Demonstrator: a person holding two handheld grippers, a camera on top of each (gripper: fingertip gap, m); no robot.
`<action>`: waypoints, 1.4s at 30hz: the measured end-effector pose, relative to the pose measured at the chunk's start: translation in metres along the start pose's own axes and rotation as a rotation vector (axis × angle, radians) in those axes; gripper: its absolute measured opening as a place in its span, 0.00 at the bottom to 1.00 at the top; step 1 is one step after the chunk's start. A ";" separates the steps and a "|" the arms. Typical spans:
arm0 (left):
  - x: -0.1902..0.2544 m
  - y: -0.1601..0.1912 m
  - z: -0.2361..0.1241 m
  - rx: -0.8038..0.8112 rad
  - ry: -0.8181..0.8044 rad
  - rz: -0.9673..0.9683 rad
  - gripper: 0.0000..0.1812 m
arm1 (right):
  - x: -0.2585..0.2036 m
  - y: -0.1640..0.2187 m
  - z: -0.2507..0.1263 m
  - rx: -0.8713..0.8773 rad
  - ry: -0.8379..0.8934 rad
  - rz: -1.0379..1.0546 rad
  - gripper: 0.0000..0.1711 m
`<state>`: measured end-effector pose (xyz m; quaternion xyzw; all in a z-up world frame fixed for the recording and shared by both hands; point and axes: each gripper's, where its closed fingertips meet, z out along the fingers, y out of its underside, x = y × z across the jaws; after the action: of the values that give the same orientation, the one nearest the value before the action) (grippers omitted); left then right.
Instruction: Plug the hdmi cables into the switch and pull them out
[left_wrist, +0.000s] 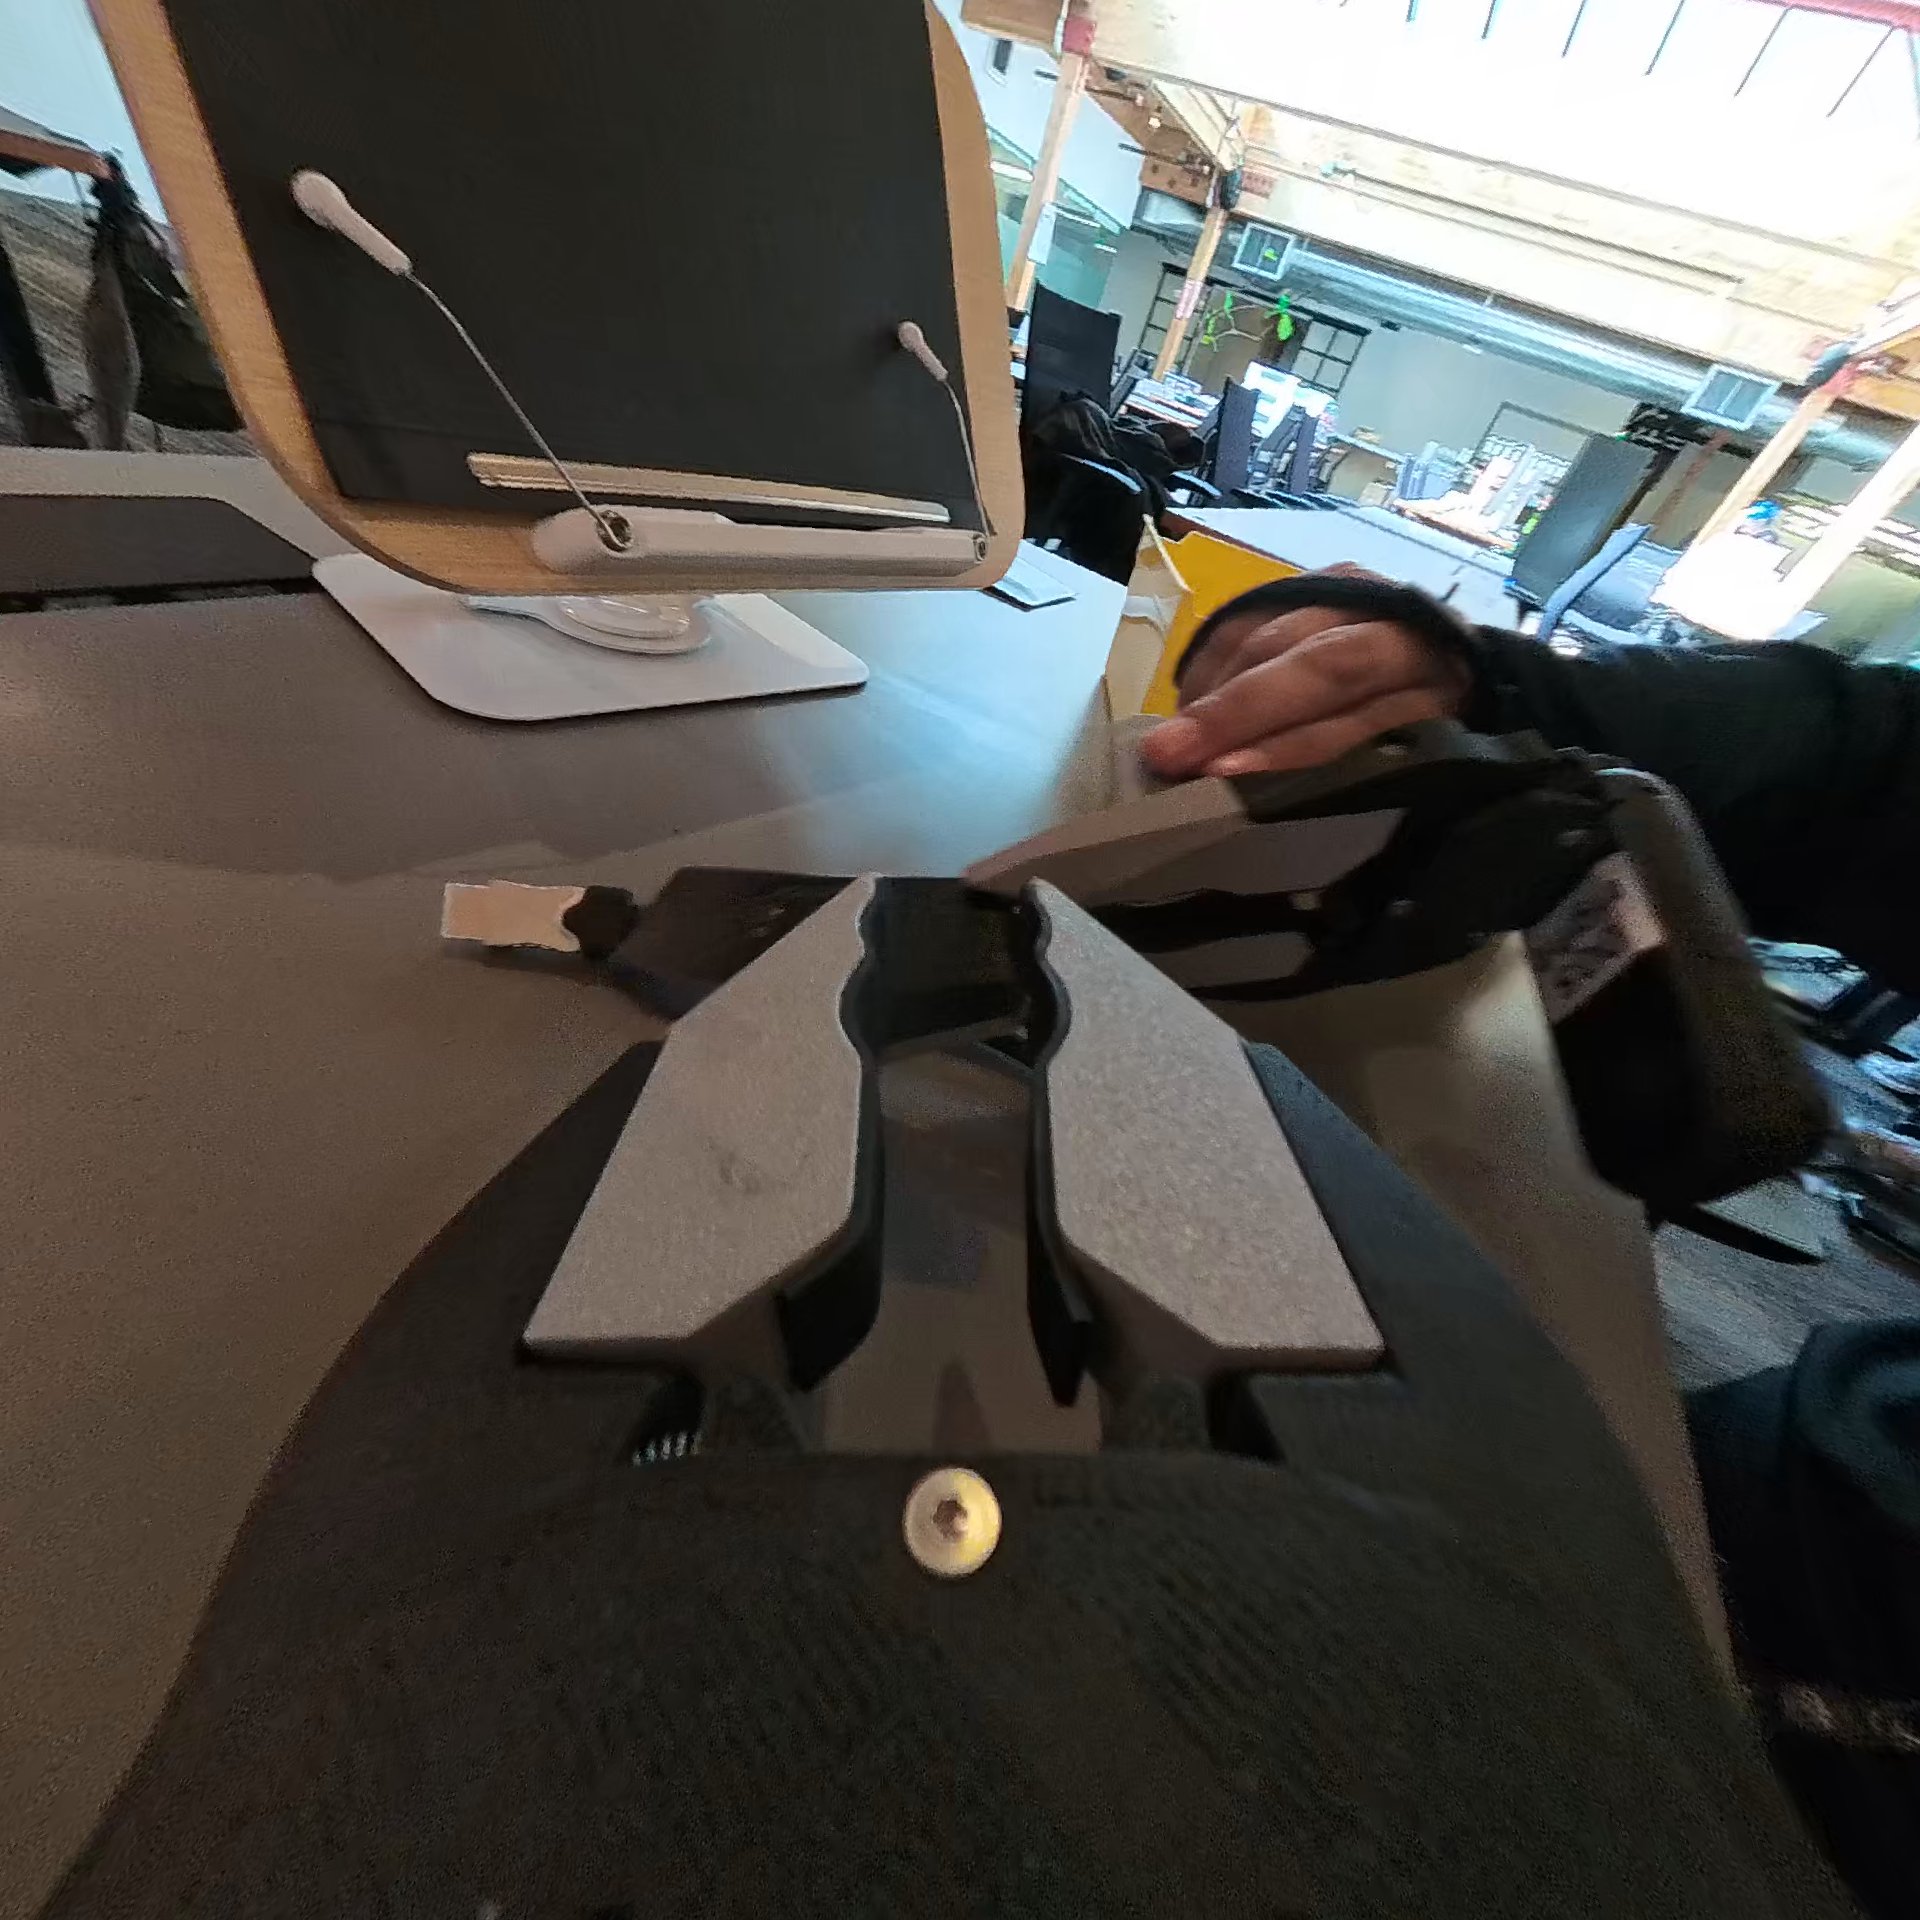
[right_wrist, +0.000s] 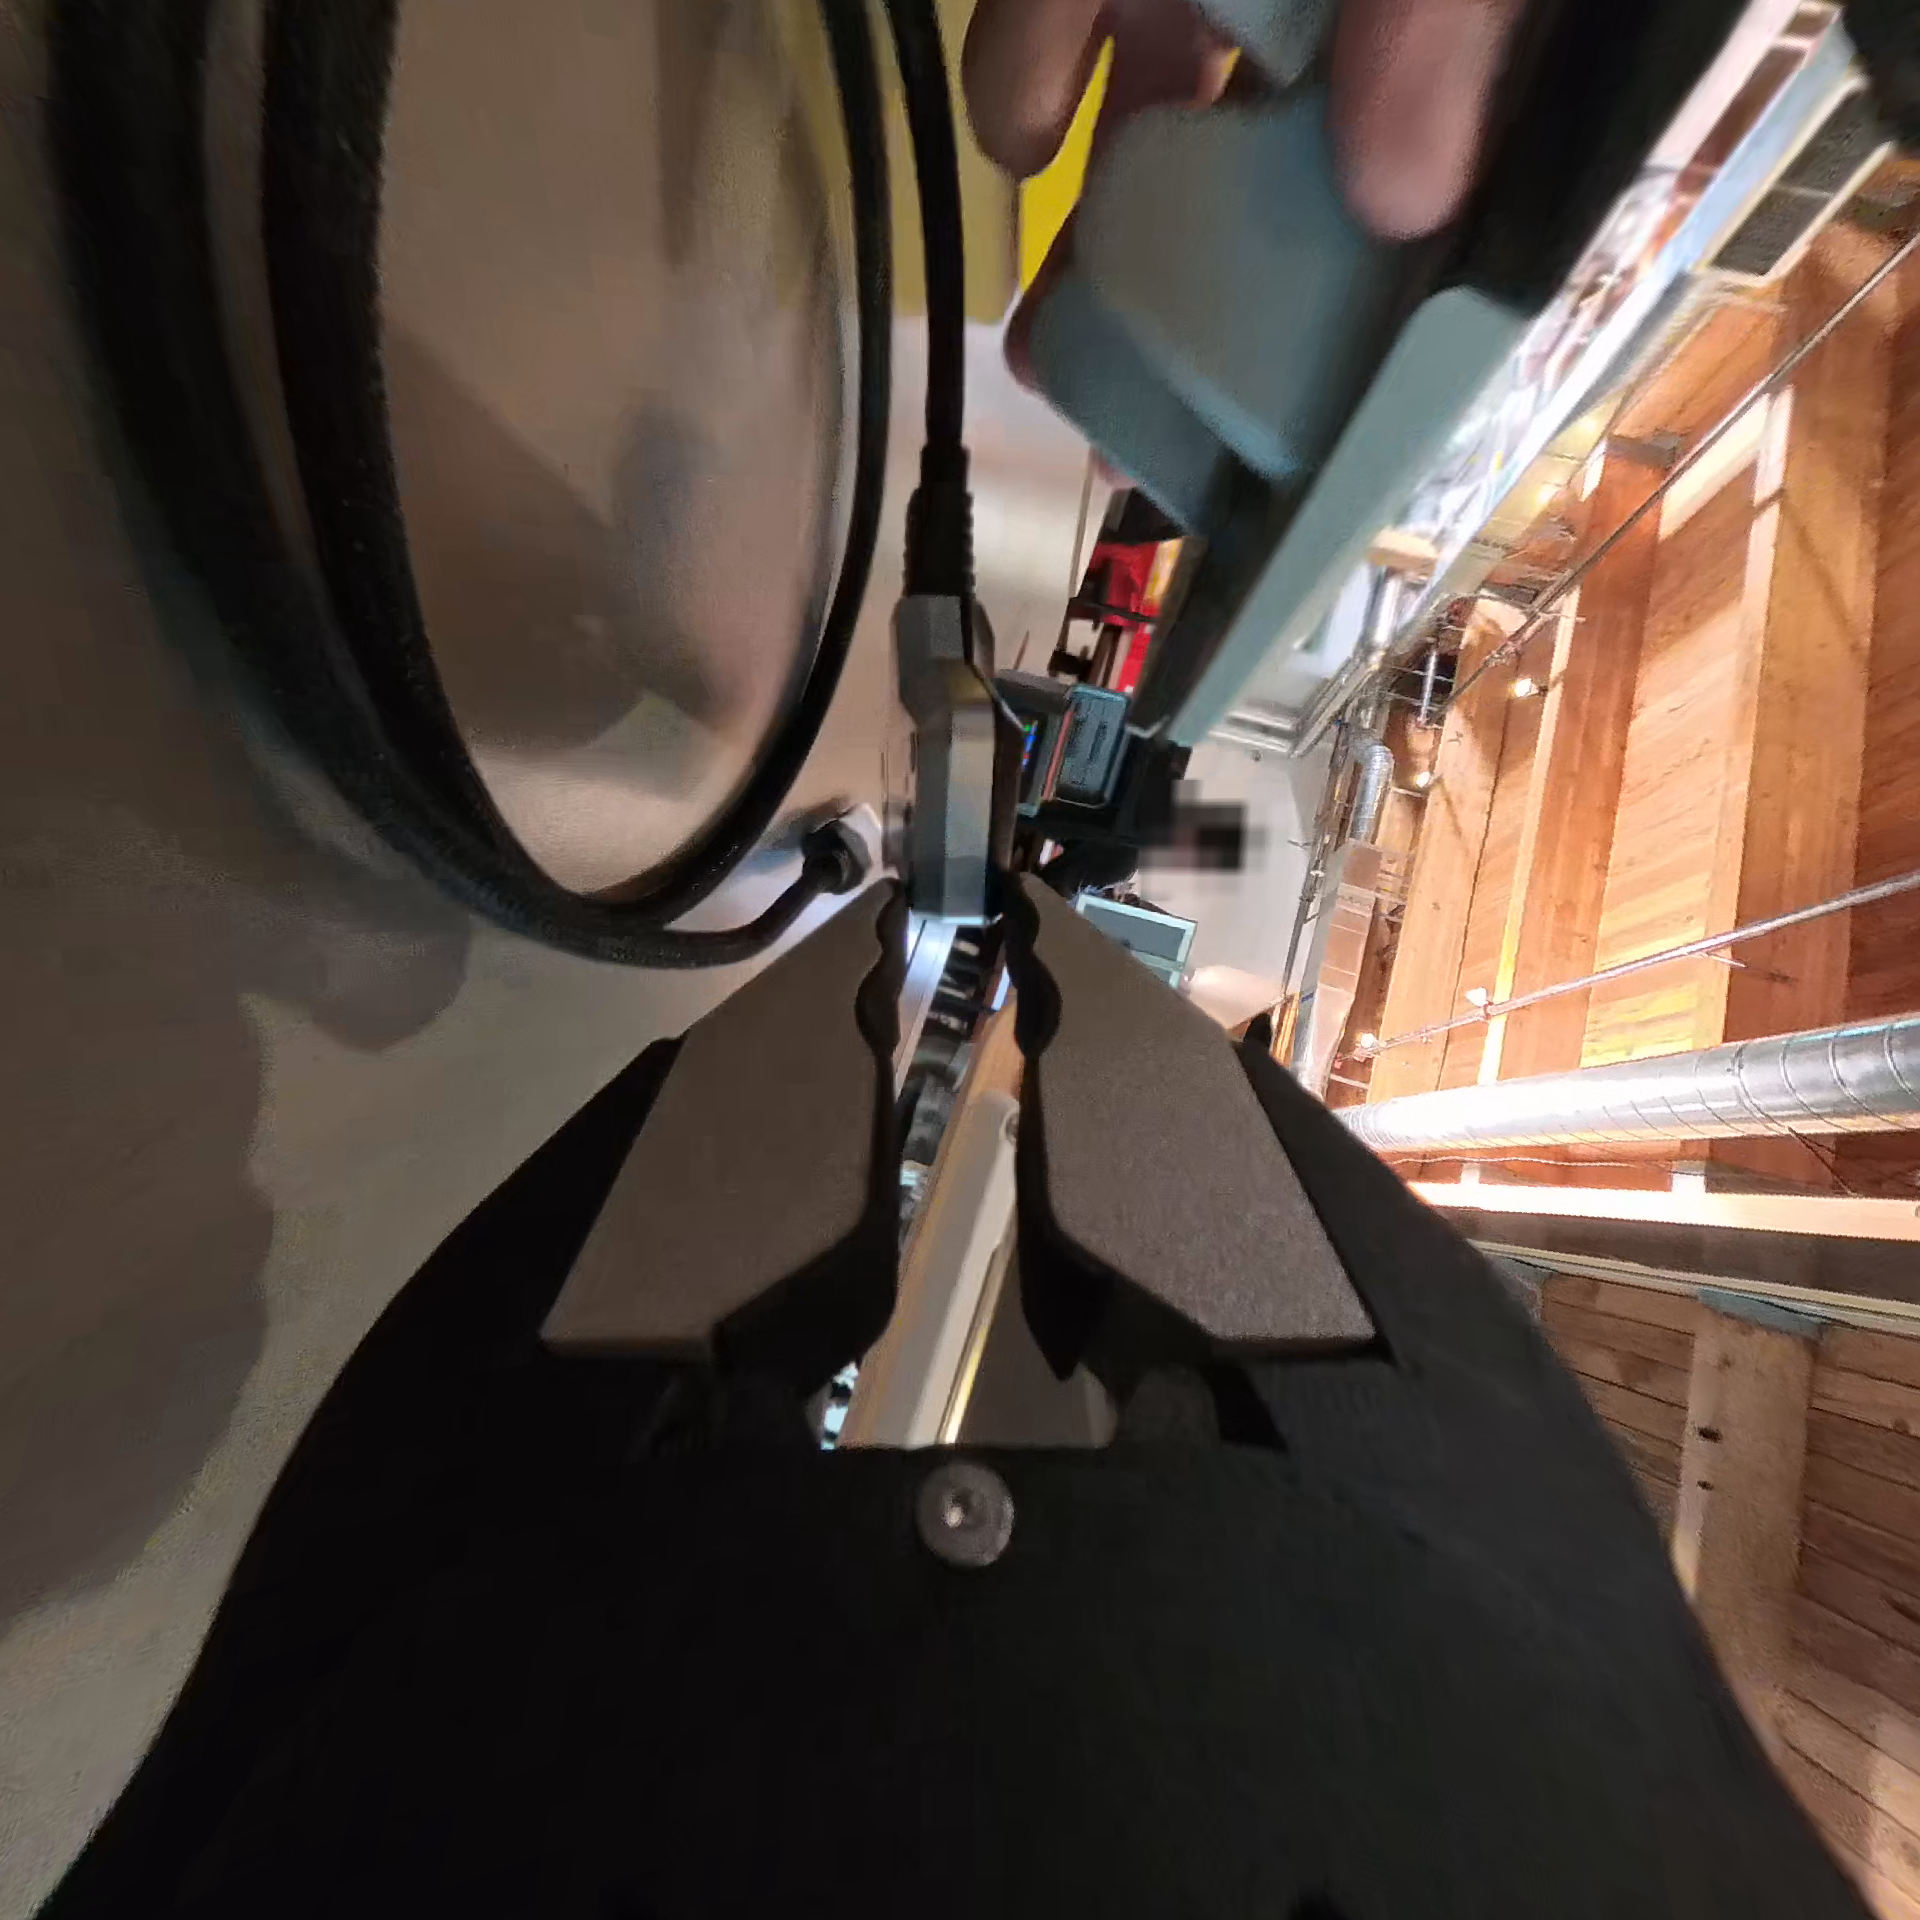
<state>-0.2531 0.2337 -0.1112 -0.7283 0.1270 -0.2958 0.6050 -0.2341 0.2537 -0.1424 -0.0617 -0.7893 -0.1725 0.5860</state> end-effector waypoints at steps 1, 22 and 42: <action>-0.003 -0.002 -0.001 0.009 -0.022 0.017 0.11 | 0.002 -0.003 -0.008 0.014 0.007 0.016 0.09; -0.012 -0.008 -0.006 0.051 -0.093 0.048 0.10 | -0.003 -0.024 -0.056 0.077 -0.233 0.406 0.35; -0.040 -0.021 -0.023 0.112 -0.308 0.133 0.09 | -0.036 -0.150 -0.028 0.138 -0.796 1.176 0.41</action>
<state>-0.3016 0.2420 -0.1001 -0.7203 0.0641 -0.1468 0.6750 -0.2427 0.1075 -0.1998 -0.4983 -0.7885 0.2582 0.2517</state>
